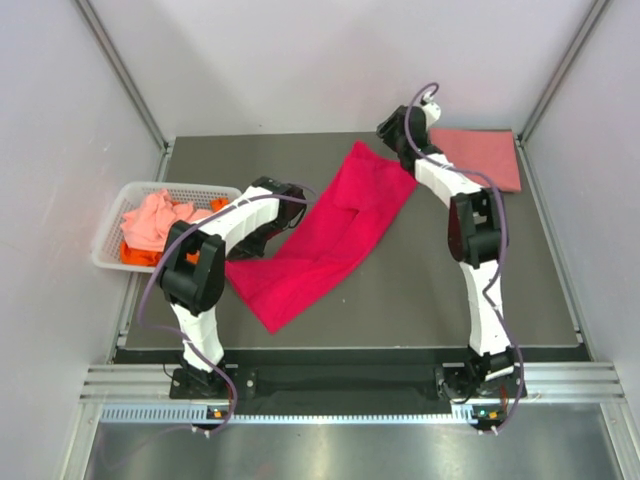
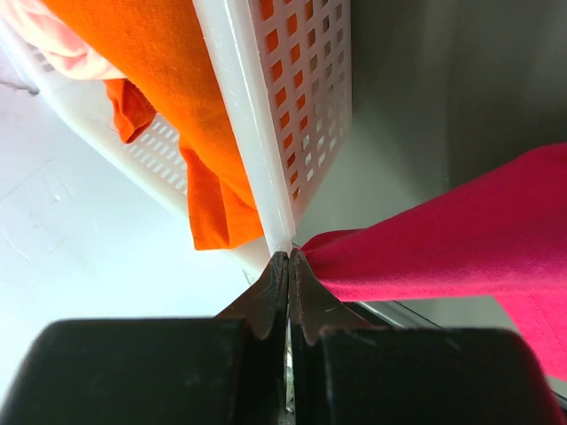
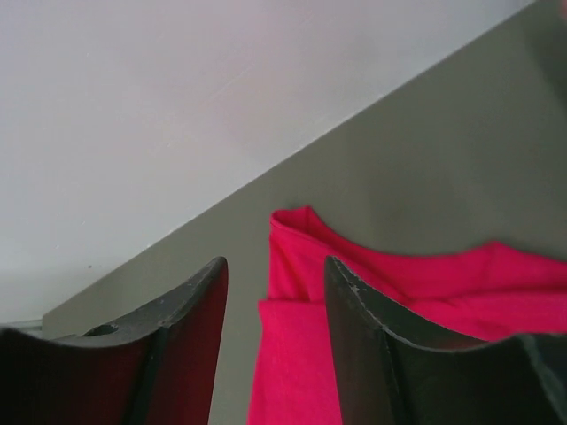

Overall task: Fold and stack the t-shirts
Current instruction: Fold the tshirt

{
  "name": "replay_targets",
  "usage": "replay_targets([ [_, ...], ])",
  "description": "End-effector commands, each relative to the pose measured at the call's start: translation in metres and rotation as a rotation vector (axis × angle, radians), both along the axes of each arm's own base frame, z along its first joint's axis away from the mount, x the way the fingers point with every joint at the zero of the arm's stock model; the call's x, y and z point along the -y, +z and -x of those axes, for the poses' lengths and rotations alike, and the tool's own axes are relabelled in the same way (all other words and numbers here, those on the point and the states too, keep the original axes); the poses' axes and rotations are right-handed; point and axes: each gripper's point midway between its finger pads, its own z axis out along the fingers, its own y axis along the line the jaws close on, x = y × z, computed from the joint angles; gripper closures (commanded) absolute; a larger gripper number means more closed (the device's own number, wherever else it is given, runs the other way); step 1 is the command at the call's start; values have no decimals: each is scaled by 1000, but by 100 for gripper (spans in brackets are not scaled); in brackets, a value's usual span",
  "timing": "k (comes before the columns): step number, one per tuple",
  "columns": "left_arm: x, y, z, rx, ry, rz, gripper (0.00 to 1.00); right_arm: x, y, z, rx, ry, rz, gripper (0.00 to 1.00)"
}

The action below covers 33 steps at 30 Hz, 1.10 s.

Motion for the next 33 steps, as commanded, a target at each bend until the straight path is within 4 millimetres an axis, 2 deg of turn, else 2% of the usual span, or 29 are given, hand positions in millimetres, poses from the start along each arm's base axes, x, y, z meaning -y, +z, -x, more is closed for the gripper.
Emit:
replay_targets([
  [1,22,-46,0,-6,66,124,100,47,21,36,-108,-59,33,53],
  [5,25,-47,-1,-3,60,140,100,87,-11,54,-251,-117,79,58],
  [9,29,-45,-3,8,53,153,100,109,-37,66,-319,-147,102,61],
  [11,28,-44,-2,8,50,148,100,117,-44,68,-331,-161,119,61],
  [19,28,-41,1,12,53,145,100,115,-72,65,-353,-131,136,61],
  [33,32,-33,-1,12,44,130,100,113,-102,59,-404,-138,152,66],
])
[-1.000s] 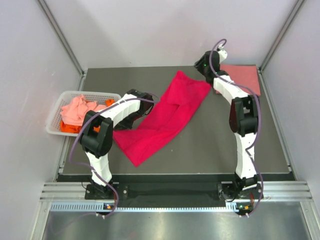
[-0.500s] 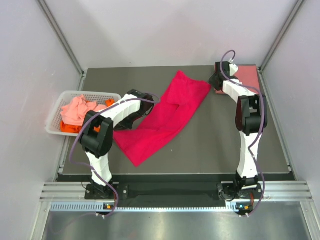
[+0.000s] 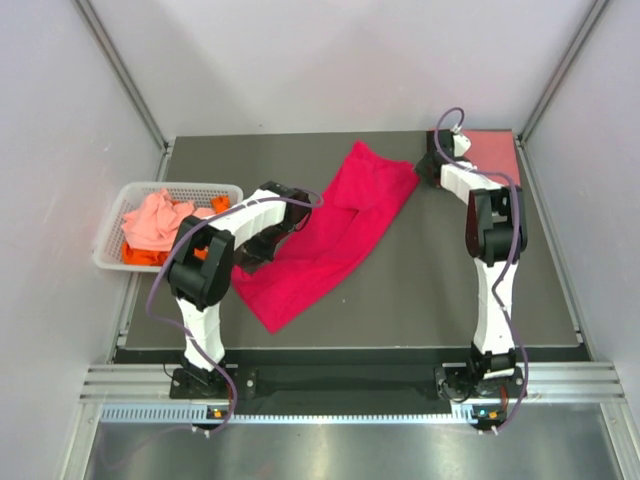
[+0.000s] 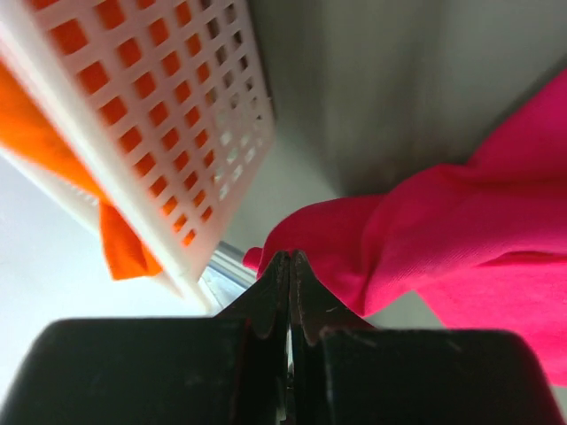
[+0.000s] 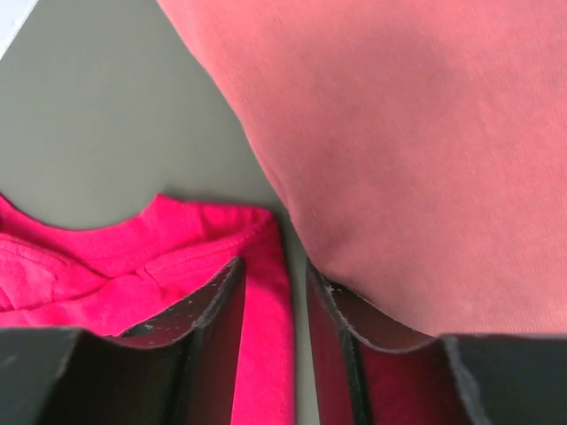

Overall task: Fold and stack the t-shirts
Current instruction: Fold the tshirt

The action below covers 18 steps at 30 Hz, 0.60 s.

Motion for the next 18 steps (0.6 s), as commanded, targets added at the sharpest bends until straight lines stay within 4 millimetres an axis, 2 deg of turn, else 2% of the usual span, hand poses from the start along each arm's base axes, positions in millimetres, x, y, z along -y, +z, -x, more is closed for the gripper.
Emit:
replay_targets([
  [1,10,-6,-2,28,27,53,100,-2,3,-13,19,4,20,67],
  [3,10,-6,-1,25,25,52,100,0,1,-15,22,2,24,69],
  [5,11,-5,-1,27,24,53,100,-2,2,-21,34,2,26,80],
  [6,11,-3,-1,28,23,49,100,-1,-3,-22,28,1,27,85],
  [7,11,-2,-1,30,23,46,100,-2,-4,-26,37,2,25,97],
  [8,11,-1,-2,31,24,41,99,-3,0,-31,53,2,23,100],
  [9,12,2,-4,44,26,41,98,-2,-5,-33,53,1,24,100],
  [12,9,11,-12,76,30,5,91,-4,-1,-48,90,5,16,100],
  [13,6,16,-13,77,31,-20,86,-6,2,-53,114,11,13,100],
  [14,3,18,-19,88,26,-56,84,-7,8,-60,140,15,8,100],
  [15,6,28,-30,138,38,-59,83,-8,6,-63,149,21,-1,100],
  [17,8,33,-38,155,42,-77,80,-12,19,-77,207,30,-17,100],
  [18,12,39,-46,185,44,-60,78,-14,14,-80,208,38,-21,100],
])
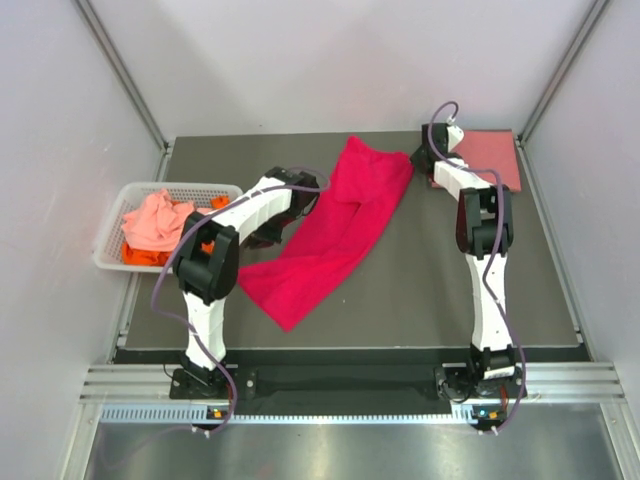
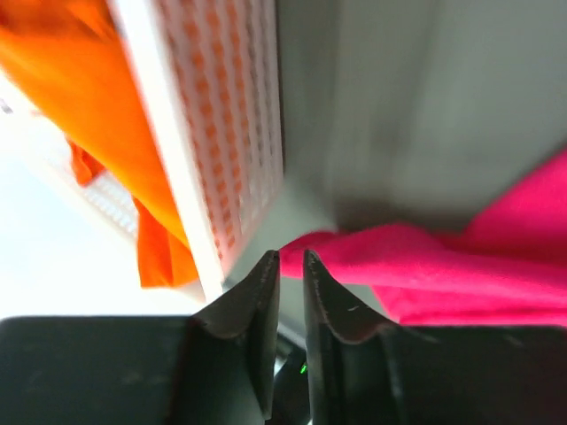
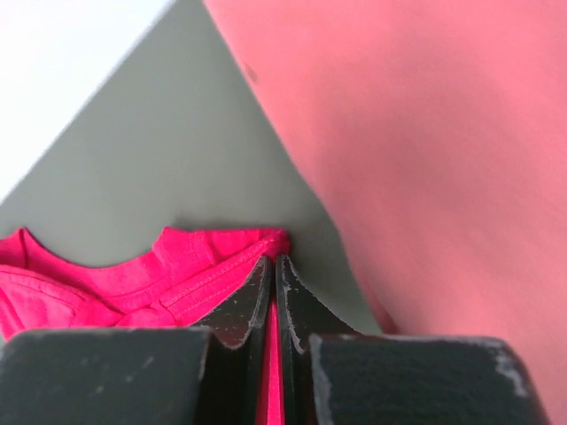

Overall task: Fold and stack the t-shirts
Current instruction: Fold the tshirt

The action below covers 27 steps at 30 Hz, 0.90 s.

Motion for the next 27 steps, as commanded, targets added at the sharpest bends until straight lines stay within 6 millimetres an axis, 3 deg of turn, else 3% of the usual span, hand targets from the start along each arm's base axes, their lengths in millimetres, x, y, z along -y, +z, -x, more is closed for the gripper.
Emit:
replay_targets([
  [1,-3,27,-13,63,19,-57,76,-7,21,-32,126,30,-13,100],
  [8,14,55,-42,202,0,46,75,-22,47,-68,253,104,-26,100],
  [12,43,75,-68,334,-57,236,74,-30,68,-78,318,152,-39,100],
  [14,66,83,-70,354,-101,393,73,-36,87,-77,344,185,-48,96],
  [16,81,85,-76,377,-136,516,71,-40,99,-70,333,212,-41,82],
  [17,98,96,-72,382,-164,642,71,-40,118,-62,341,216,-38,77],
  [18,104,96,-69,376,-190,700,71,-39,125,-57,336,217,-37,73],
  [19,112,110,-82,453,-218,773,69,-36,132,-50,323,210,-37,66],
  [20,120,129,-76,485,-260,864,63,-33,149,-37,323,207,-36,63],
  [21,121,130,-75,499,-276,894,57,-33,159,-29,324,207,-37,62],
  [23,116,159,-78,594,-302,966,48,-35,170,-2,284,209,-67,59],
  [25,106,167,-76,629,-310,994,38,-48,166,27,209,222,-90,54],
  [26,100,165,-75,629,-301,986,33,-49,163,50,168,219,-87,53],
  [27,92,165,-76,644,-287,956,32,-64,157,68,127,235,-89,53],
])
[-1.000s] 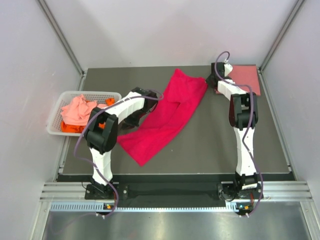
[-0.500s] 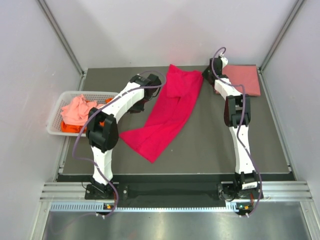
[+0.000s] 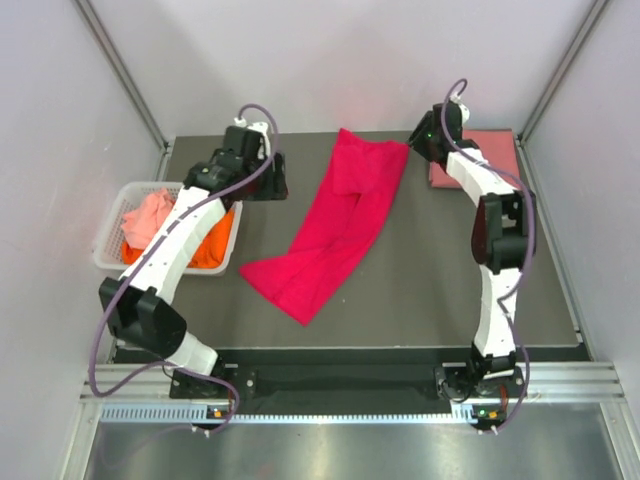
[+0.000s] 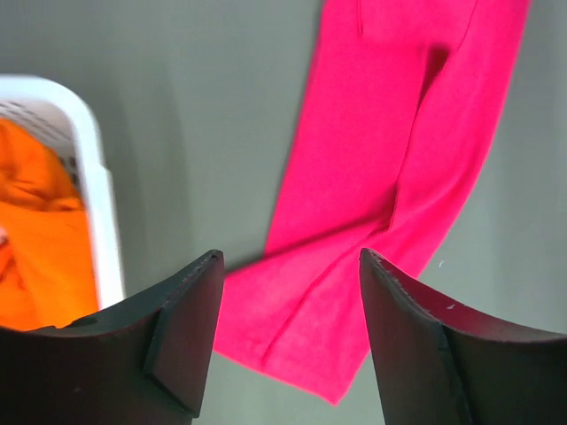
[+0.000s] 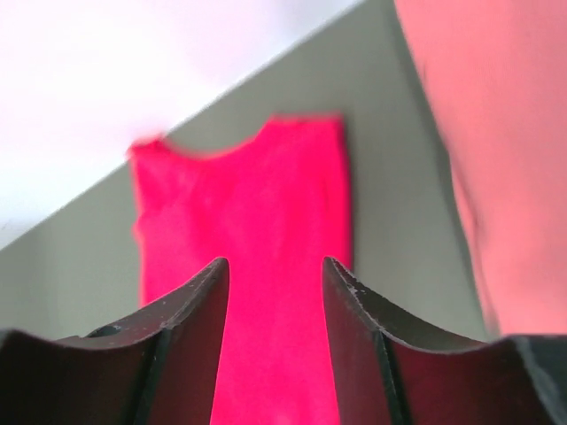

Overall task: Fold and stack the t-shirts
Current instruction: Fold the tshirt

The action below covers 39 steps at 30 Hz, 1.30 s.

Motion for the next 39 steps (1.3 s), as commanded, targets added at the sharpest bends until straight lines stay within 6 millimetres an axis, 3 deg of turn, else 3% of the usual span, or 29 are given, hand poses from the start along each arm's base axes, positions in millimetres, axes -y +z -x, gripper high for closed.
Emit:
replay_targets([
  [1,-4,29,-11,129,-23,71,32,-36,50,67,-35,33,-34,53],
  [2,-10,28,-11,129,-9,64,32,-41,36,98,-92,37,-40,53],
  [4,-22,22,-9,123,10,68,32,-72,20,136,-153,50,-96,53],
  [5,-26,20,-10,123,20,75,33,-76,0,168,-211,50,-101,53],
  [6,-31,15,-10,113,46,88,33,-102,-5,189,-224,76,-146,54],
  [7,-31,14,-9,107,50,99,34,-108,-31,217,-289,84,-146,54],
  [8,-31,14,-9,103,52,106,35,-119,-26,231,-287,102,-169,55],
  [11,-30,12,-4,99,50,118,36,-165,-44,291,-380,174,-216,56],
  [20,-43,8,5,111,83,75,36,-245,-66,408,-526,324,-267,60],
  [25,-41,5,7,110,59,73,36,-277,-74,446,-581,388,-288,64],
  [27,-39,5,7,109,50,79,36,-275,-84,455,-601,380,-220,64],
  [33,-34,2,7,103,28,95,36,-282,-94,472,-638,394,-197,64],
  [39,-37,2,8,106,33,85,36,-289,-104,476,-656,401,-193,64],
])
